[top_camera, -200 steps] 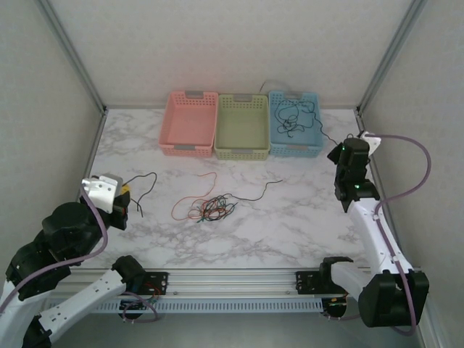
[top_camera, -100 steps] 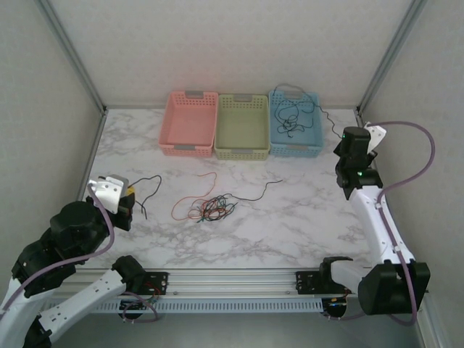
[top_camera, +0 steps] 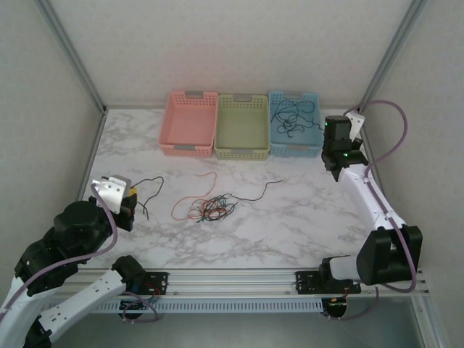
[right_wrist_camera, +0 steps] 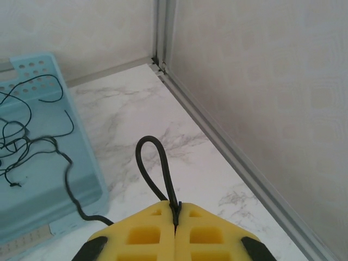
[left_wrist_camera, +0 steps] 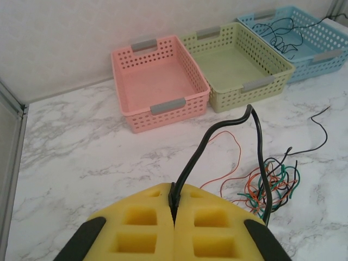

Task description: Untangle the cables

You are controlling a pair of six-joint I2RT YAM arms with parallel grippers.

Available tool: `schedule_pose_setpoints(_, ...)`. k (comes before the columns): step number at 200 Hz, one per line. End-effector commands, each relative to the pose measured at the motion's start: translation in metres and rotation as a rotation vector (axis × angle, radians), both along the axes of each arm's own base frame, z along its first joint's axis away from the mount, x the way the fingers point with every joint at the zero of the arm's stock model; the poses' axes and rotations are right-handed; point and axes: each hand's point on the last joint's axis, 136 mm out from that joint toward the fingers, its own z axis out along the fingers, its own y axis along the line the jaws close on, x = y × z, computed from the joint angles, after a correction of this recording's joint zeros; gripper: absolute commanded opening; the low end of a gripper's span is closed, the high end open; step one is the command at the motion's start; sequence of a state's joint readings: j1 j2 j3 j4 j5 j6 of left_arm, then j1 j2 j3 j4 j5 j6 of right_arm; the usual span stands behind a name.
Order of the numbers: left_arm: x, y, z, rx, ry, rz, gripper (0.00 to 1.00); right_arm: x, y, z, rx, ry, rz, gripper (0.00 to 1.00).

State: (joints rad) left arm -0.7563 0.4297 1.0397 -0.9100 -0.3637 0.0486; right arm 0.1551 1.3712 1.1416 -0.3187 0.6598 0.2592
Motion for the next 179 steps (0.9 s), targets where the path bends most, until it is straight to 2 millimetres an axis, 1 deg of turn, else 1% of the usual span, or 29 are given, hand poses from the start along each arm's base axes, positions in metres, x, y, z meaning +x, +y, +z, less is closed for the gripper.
schedule_pose_setpoints(1, -0.001, -0.002, 0.001, -0.033, -0.006, -0.007, 0.0, 0.025, 0.016, 0.012, -0.027, -0.008, 0.053, 0.0)
schedule_pose_setpoints(24, -0.001, -0.002, 0.0, -0.032, -0.006, -0.004, 0.0, 0.051, 0.035, 0.008, -0.022, 0.007, 0.116, 0.0)
schedule_pose_setpoints(44, 0.0, -0.001, -0.001, -0.028, -0.007, -0.001, 0.0, 0.073, 0.051, 0.0, 0.016, 0.014, 0.167, 0.0)
schedule_pose_setpoints(80, 0.001, -0.003, -0.004, -0.027, -0.006, -0.005, 0.0, 0.109, 0.07, -0.028, 0.037, 0.074, 0.209, 0.0)
schedule_pose_setpoints(104, 0.001, -0.004, -0.005, -0.024, -0.004, -0.009, 0.0, 0.13, 0.087, -0.046, 0.073, 0.098, 0.261, 0.0)
schedule_pose_setpoints(134, 0.004, -0.008, -0.008, -0.029, 0.0, -0.013, 0.0, 0.152, 0.106, -0.073, 0.108, 0.137, 0.305, 0.0)
schedule_pose_setpoints(179, 0.006, -0.012, -0.012, -0.034, 0.011, -0.019, 0.0, 0.171, 0.118, -0.116, 0.141, 0.202, 0.31, 0.0)
